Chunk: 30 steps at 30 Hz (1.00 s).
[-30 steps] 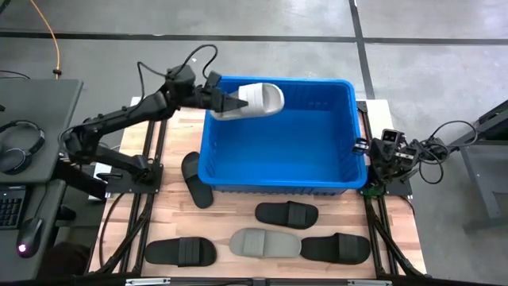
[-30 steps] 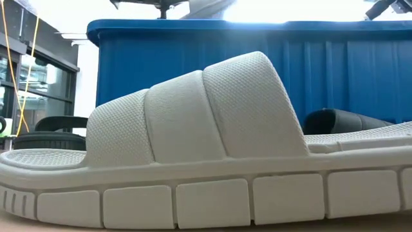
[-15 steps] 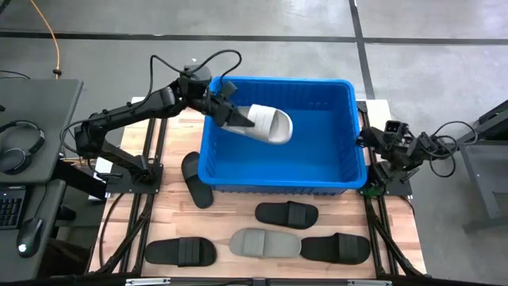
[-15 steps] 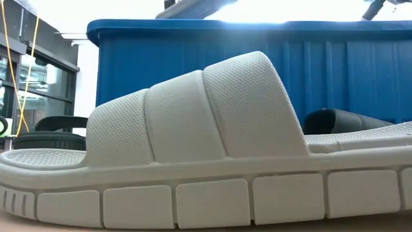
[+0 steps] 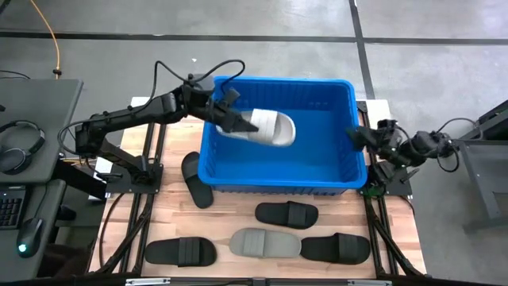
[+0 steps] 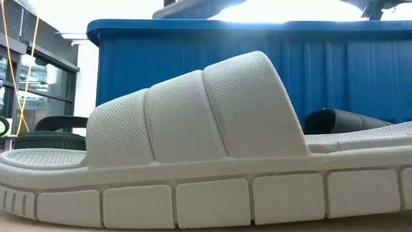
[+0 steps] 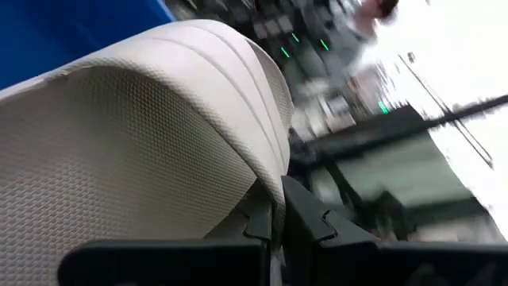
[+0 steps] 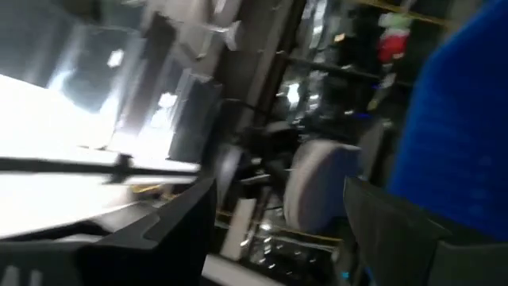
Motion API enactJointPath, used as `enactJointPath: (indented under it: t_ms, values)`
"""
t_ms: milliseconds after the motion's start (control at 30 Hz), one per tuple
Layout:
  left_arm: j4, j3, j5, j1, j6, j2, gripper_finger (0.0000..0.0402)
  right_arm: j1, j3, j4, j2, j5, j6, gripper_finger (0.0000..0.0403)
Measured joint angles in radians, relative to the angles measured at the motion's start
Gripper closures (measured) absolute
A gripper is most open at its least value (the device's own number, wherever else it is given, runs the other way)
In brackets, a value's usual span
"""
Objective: Pick and place slides into bin
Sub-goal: Put the gray slide into the blue bin
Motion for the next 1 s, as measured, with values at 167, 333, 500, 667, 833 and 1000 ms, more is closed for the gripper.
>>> enactJointPath:
  t_ms: [167, 333, 500, 667, 833, 1000]
  values:
    - [0.083, 0.000, 0.042, -0.002, -0.046, 0.042, 0.0401, 0.000, 0.000, 0.036, 0.143, 0.030, 0.017, 0.0147]
    - [0.095, 0.000, 0.010, -0.036, -0.081, 0.082, 0.0401, -0.001, 0.000, 0.176, 0.246, 0.026, -0.003, 0.0152]
    - [0.101, 0.000, -0.020, -0.067, -0.089, 0.115, 0.0401, -0.001, 0.000, 0.284, 0.332, 0.014, -0.041, 0.0155]
    - [0.180, 0.000, -0.029, -0.094, -0.125, 0.135, 0.0401, -0.001, 0.000, 0.290, 0.407, -0.024, 0.023, 0.0155]
    - [0.170, -0.001, -0.027, -0.092, -0.135, 0.138, 0.0401, -0.001, 0.000, 0.325, 0.477, -0.045, 0.063, 0.0155]
    - [0.170, 0.000, -0.031, -0.091, -0.134, 0.138, 0.0401, -0.009, 0.038, 0.328, 0.557, -0.067, 0.090, 0.0155]
